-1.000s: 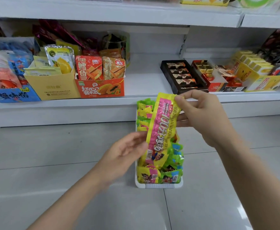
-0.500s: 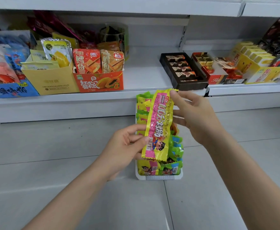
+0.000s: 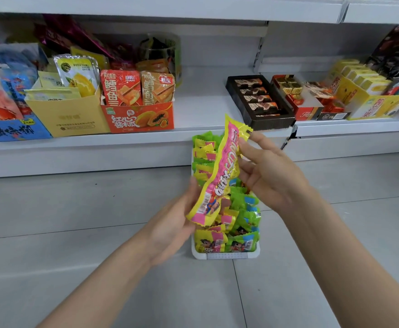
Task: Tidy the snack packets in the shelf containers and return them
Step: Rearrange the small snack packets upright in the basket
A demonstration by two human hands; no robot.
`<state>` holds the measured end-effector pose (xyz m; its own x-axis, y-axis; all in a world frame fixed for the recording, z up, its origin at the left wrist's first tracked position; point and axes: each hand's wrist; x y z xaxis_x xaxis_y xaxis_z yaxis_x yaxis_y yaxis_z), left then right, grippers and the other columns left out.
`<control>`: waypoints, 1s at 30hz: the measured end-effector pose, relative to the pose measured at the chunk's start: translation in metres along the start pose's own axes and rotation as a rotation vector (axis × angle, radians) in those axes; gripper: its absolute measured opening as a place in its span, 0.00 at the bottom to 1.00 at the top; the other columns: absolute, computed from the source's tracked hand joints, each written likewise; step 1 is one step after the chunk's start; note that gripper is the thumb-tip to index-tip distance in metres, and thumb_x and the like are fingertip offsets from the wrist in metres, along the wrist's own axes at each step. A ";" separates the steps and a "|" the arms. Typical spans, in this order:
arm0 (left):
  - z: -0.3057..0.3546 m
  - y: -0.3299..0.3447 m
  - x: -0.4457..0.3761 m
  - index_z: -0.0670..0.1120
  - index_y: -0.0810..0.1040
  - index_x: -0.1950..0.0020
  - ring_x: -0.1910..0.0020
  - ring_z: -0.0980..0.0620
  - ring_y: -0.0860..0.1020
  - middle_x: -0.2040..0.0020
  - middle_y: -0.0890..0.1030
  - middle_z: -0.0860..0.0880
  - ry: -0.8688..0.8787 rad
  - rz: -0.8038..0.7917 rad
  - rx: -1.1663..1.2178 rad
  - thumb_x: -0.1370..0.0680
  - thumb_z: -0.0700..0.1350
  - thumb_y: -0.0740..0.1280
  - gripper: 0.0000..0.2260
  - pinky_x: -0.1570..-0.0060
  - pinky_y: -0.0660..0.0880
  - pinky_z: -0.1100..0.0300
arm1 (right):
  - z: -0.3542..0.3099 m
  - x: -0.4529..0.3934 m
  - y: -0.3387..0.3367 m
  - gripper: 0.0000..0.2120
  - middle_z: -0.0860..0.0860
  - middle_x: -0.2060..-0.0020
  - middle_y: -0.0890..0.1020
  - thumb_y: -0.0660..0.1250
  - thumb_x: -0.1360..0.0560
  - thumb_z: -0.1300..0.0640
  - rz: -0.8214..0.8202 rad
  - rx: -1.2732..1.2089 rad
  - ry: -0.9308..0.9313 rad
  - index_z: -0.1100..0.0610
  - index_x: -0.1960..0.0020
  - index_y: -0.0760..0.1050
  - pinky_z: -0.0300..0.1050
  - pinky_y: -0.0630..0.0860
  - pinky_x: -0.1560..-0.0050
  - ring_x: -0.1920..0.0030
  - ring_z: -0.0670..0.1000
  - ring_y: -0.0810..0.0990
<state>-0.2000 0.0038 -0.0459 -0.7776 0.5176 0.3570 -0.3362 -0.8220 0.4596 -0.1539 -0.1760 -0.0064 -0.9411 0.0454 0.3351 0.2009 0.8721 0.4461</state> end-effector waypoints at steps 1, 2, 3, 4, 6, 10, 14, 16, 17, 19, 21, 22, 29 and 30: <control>0.000 0.001 0.000 0.43 0.76 0.32 0.39 0.43 0.81 0.40 0.82 0.41 -0.011 -0.031 0.006 0.21 0.58 0.56 0.26 0.41 0.79 0.53 | 0.002 0.001 0.003 0.14 0.55 0.53 0.84 0.66 0.21 0.63 -0.029 -0.039 0.013 0.57 0.36 0.73 0.45 0.83 0.56 0.60 0.51 0.83; 0.000 0.002 0.000 0.41 0.79 0.36 0.41 0.42 0.81 0.42 0.83 0.40 -0.012 -0.057 0.023 0.21 0.57 0.59 0.24 0.41 0.79 0.50 | 0.004 0.001 0.005 0.15 0.56 0.52 0.84 0.66 0.21 0.64 -0.048 -0.061 0.017 0.57 0.35 0.74 0.45 0.83 0.58 0.61 0.51 0.83; 0.000 0.002 0.000 0.39 0.82 0.41 0.45 0.41 0.83 0.47 0.84 0.40 -0.005 -0.078 0.058 0.21 0.54 0.63 0.20 0.43 0.80 0.49 | 0.006 0.001 0.006 0.16 0.56 0.52 0.84 0.65 0.20 0.64 -0.060 -0.078 0.018 0.58 0.33 0.73 0.45 0.83 0.58 0.60 0.52 0.83; 0.000 0.002 -0.001 0.39 0.83 0.48 0.50 0.43 0.83 0.52 0.84 0.42 0.009 -0.094 0.103 0.22 0.51 0.66 0.16 0.48 0.81 0.50 | 0.006 0.001 0.007 0.17 0.56 0.52 0.83 0.65 0.20 0.63 -0.064 -0.095 0.017 0.59 0.32 0.73 0.45 0.82 0.58 0.59 0.52 0.82; 0.002 0.003 0.000 0.40 0.82 0.52 0.58 0.47 0.84 0.58 0.82 0.44 0.034 -0.093 0.149 0.25 0.48 0.70 0.11 0.56 0.82 0.55 | 0.005 0.002 0.007 0.18 0.53 0.52 0.84 0.65 0.20 0.62 -0.065 -0.101 0.014 0.59 0.31 0.73 0.44 0.82 0.56 0.57 0.51 0.83; 0.005 0.005 -0.003 0.45 0.77 0.43 0.61 0.51 0.85 0.54 0.86 0.44 0.080 0.102 -0.049 0.34 0.47 0.74 0.21 0.66 0.80 0.61 | 0.001 0.003 0.000 0.21 0.59 0.40 0.82 0.61 0.18 0.48 -0.068 0.079 0.035 0.62 0.34 0.76 0.52 0.81 0.43 0.42 0.57 0.84; 0.000 0.010 -0.003 0.45 0.76 0.42 0.58 0.51 0.85 0.53 0.87 0.46 0.202 0.285 -0.117 0.30 0.41 0.74 0.18 0.67 0.79 0.61 | -0.002 0.004 -0.007 0.28 0.54 0.40 0.83 0.53 0.18 0.39 -0.142 0.119 0.000 0.57 0.33 0.76 0.53 0.80 0.40 0.40 0.55 0.82; -0.001 0.011 -0.003 0.45 0.76 0.43 0.58 0.51 0.85 0.54 0.87 0.47 0.258 0.333 -0.142 0.27 0.36 0.72 0.14 0.67 0.79 0.60 | 0.001 0.005 -0.008 0.20 0.53 0.43 0.84 0.58 0.17 0.45 -0.133 0.195 -0.078 0.57 0.35 0.77 0.49 0.81 0.42 0.41 0.53 0.83; -0.002 0.011 -0.003 0.45 0.76 0.43 0.58 0.51 0.85 0.54 0.87 0.47 0.270 0.331 -0.152 0.25 0.34 0.71 0.14 0.66 0.80 0.60 | 0.003 0.004 -0.009 0.16 0.54 0.45 0.85 0.60 0.17 0.50 -0.105 0.233 -0.119 0.58 0.37 0.79 0.47 0.82 0.45 0.43 0.53 0.84; -0.001 0.011 -0.001 0.45 0.76 0.41 0.56 0.50 0.85 0.52 0.87 0.45 0.258 0.285 -0.141 0.24 0.33 0.69 0.14 0.64 0.80 0.60 | 0.006 0.002 -0.010 0.12 0.55 0.49 0.86 0.61 0.17 0.57 -0.021 0.243 -0.165 0.59 0.41 0.81 0.45 0.83 0.50 0.47 0.53 0.86; 0.000 0.010 0.000 0.45 0.75 0.38 0.53 0.49 0.85 0.49 0.86 0.44 0.226 0.224 -0.105 0.22 0.33 0.66 0.15 0.61 0.80 0.60 | 0.004 0.002 -0.010 0.11 0.55 0.53 0.87 0.62 0.18 0.60 0.020 0.214 -0.174 0.60 0.45 0.82 0.43 0.83 0.55 0.53 0.51 0.86; -0.001 0.009 0.001 0.46 0.75 0.37 0.51 0.49 0.85 0.48 0.86 0.44 0.209 0.202 -0.086 0.21 0.33 0.65 0.15 0.59 0.81 0.60 | 0.003 0.002 -0.009 0.10 0.54 0.55 0.87 0.62 0.18 0.60 0.034 0.211 -0.178 0.60 0.46 0.82 0.42 0.82 0.56 0.55 0.50 0.86; 0.006 0.006 0.002 0.42 0.75 0.33 0.39 0.41 0.81 0.38 0.81 0.40 0.004 0.070 0.301 0.24 0.57 0.62 0.26 0.47 0.81 0.48 | -0.004 0.002 -0.009 0.10 0.57 0.52 0.87 0.62 0.18 0.61 0.082 0.082 -0.155 0.63 0.43 0.81 0.44 0.84 0.52 0.55 0.51 0.86; 0.007 0.006 0.002 0.41 0.74 0.32 0.39 0.39 0.81 0.37 0.81 0.39 -0.056 0.048 0.347 0.23 0.58 0.60 0.27 0.45 0.80 0.45 | -0.005 0.003 -0.008 0.11 0.58 0.51 0.86 0.62 0.18 0.61 0.070 0.057 -0.140 0.63 0.42 0.80 0.44 0.84 0.51 0.54 0.51 0.86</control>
<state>-0.2000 0.0015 -0.0371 -0.7544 0.5008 0.4243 -0.0923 -0.7210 0.6868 -0.1566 -0.1850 -0.0052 -0.9550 0.1708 0.2424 0.2549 0.8907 0.3763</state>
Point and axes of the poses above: each hand's wrist, its own x-axis away from the middle knuckle, its own y-axis out of the palm, z = x × y
